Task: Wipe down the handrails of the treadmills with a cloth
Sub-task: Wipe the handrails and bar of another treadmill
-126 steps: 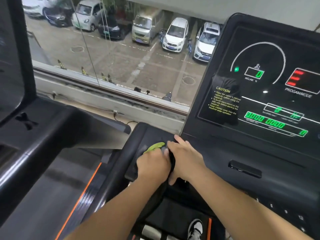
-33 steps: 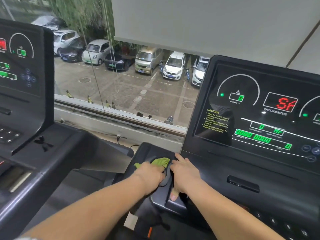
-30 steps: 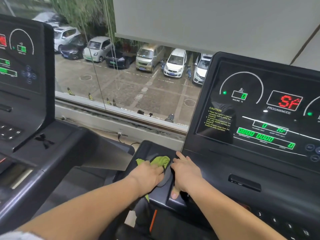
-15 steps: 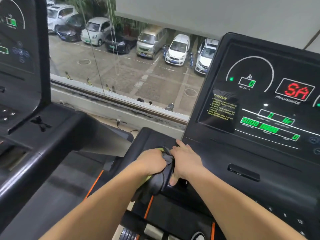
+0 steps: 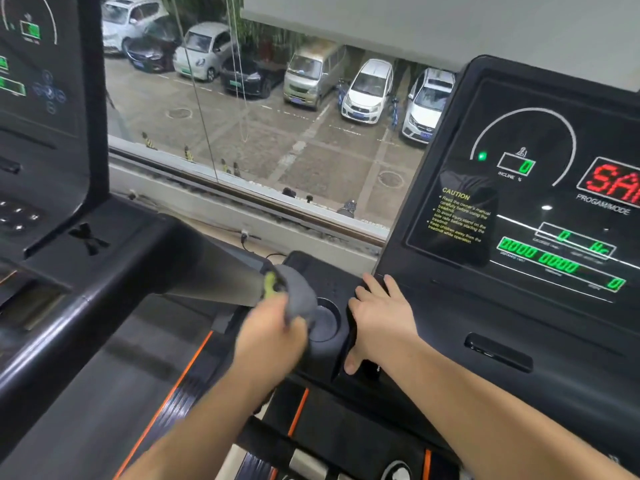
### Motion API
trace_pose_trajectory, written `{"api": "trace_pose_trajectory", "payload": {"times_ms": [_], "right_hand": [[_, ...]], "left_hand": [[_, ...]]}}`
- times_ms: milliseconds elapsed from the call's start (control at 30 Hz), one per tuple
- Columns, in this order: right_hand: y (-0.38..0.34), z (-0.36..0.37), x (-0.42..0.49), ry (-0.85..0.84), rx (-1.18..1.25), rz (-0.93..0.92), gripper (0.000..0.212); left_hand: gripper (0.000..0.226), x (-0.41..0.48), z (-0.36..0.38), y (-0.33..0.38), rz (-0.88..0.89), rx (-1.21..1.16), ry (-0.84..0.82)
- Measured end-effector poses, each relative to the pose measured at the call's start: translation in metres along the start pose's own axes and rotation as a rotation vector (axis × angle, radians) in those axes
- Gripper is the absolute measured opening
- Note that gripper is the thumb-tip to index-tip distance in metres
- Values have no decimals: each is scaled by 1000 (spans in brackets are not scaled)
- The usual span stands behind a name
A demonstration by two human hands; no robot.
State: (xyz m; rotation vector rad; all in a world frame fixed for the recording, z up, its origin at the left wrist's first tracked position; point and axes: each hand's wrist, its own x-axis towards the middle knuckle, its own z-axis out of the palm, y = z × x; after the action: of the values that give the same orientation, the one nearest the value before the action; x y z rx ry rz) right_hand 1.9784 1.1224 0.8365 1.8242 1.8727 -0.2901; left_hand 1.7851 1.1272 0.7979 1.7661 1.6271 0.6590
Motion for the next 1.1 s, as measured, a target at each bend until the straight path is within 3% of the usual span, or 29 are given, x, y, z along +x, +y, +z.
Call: {"api": "trace_pose_trajectory", "payload": {"times_ms": [67,133,233,300,367,433,500,567,600,633,733,800,833,900,1100], "right_hand": [[5,4,1,11,-31,-18,123],[6,6,3,8,5,-28,121],[3,3,7,-17,30,-23,116],[1,1,8,-38,12,-22,115],[0,-2,7,-36,-40,-31,116],[2,-1,4,-16,-46,-36,116],[4,2,1,10,5,-42,115],[7,4,-3,48,54,-40,122],[8,4,-4,67,78,-37,129],[8,5,-4,86,102,-24,138],[6,6,-7,159,106,58,161],[5,7,-9,205,101,109,170],[5,8,-10,219,107,120,172],[6,9,-12,220,144,114,176],[11,11,-8,213,257,99,181]], "left_hand": [[36,-12,32,-2,258,339,-207],[48,-14,49,3,395,439,-275],[34,3,59,3,579,410,-92],[30,11,54,2,591,421,-121],[31,16,52,2,459,359,-168],[25,14,54,0,260,254,-113],[19,6,47,10,-85,-131,-106],[16,-1,34,21,-414,-688,-13],[15,-3,27,24,-487,-835,65],[13,-4,21,28,-444,-853,129],[10,1,15,25,137,-380,221],[26,15,29,14,454,107,48],[37,23,38,8,507,329,-111],[59,35,53,0,507,539,-335],[61,103,71,19,642,680,-323]]}}
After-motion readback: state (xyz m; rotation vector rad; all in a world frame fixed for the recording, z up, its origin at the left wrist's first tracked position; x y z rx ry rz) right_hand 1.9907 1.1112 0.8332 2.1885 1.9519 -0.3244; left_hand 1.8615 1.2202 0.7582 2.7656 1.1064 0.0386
